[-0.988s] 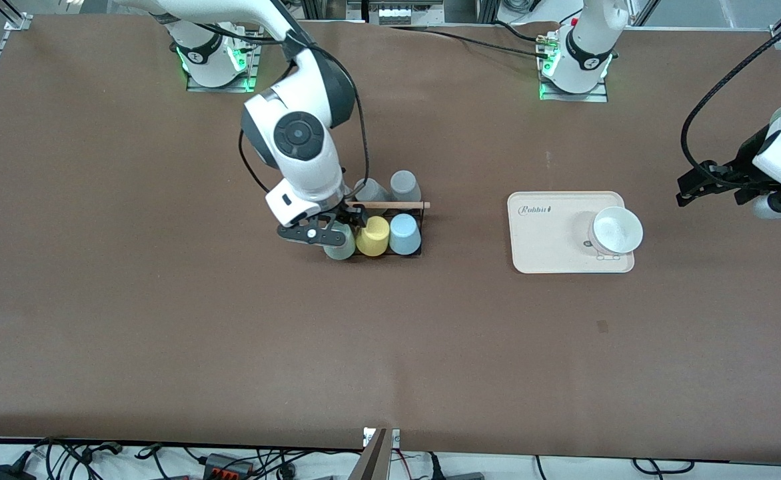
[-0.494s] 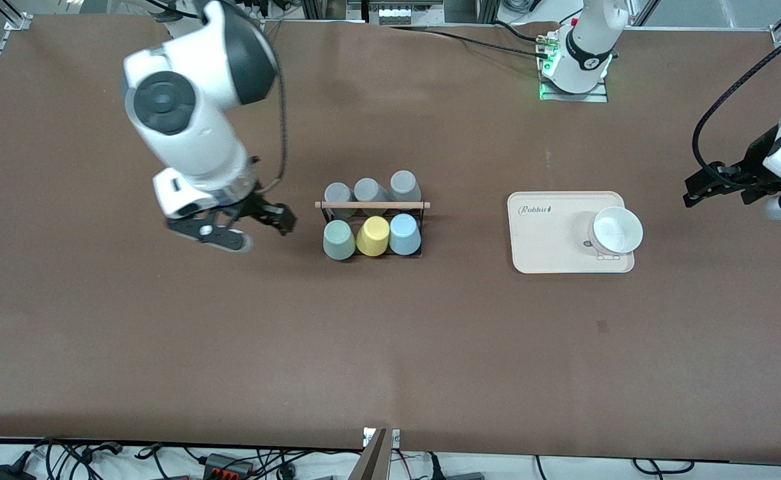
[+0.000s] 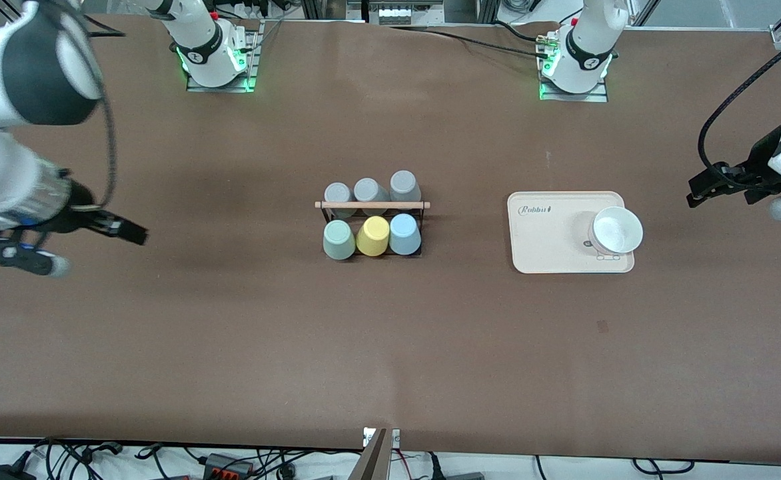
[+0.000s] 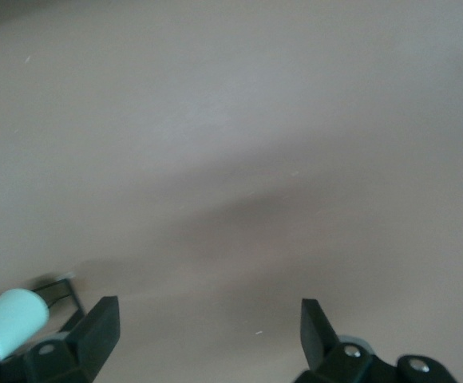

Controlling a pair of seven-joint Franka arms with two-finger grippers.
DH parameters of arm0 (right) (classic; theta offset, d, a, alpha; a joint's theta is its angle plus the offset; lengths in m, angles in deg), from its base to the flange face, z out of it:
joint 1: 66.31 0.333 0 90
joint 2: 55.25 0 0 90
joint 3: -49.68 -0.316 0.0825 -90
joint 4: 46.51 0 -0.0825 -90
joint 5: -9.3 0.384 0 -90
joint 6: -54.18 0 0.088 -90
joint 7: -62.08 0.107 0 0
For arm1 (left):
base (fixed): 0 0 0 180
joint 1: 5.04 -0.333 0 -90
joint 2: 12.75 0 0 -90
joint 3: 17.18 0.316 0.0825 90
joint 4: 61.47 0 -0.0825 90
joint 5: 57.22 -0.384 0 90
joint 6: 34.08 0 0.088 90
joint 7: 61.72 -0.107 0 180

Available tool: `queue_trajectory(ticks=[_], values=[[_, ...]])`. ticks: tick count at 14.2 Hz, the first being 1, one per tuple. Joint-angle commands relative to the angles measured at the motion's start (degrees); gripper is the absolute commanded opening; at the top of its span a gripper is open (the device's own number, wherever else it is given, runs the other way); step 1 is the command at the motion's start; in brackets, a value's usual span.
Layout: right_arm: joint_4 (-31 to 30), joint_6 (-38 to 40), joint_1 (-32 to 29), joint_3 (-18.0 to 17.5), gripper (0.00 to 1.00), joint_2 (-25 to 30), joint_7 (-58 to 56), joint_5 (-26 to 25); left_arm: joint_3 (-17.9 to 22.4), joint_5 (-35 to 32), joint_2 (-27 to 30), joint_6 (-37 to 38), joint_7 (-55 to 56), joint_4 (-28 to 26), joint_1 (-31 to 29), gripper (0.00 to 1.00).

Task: Hang scattered cups on rack with three cups

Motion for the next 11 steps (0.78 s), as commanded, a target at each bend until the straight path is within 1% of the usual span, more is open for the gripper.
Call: queue_trajectory(ticks=[1, 2, 4, 5, 8, 9, 11], values=[[-3.4, 1.0, -6.7, -1.6, 1.0, 5.6, -5.1, -0.4, -1.3, 0.1, 1.1, -0.4, -0.6, -0.9, -1.0, 1.0], [-4.4, 0.8, -8.3, -1.6, 1.0, 6.7, -7.1, -0.4, -1.4, 0.1, 1.1, -0.3, -0.6, -0.9, -1.2, 1.0], [-5.0, 1.3, -9.5, -1.4, 1.0, 7.6, -11.7, -0.7, -1.6, 0.0, 1.0, -0.4, -0.6, -0.9, -1.7, 1.0], [-5.9, 1.6, -10.3, -1.1, 1.0, 8.4, -13.6, -0.5, -2.4, 0.1, 1.1, -0.3, -0.6, -1.0, -1.8, 1.0], [-10.7, 1.6, -10.0, -1.1, 1.0, 11.7, -13.8, -0.1, -2.5, 0.1, 1.1, -0.3, -0.6, -1.0, -2.3, 1.0], [-12.2, 0.9, -9.7, -1.4, 1.0, 12.5, -15.9, -0.3, -2.5, 0.1, 1.1, -0.2, -0.6, -1.0, -2.2, 1.0], [-12.7, 0.2, -9.7, -1.3, 1.0, 13.1, -21.3, -0.4, -2.5, 0.1, 1.1, -0.2, -0.6, -0.9, -2.2, 1.0]])
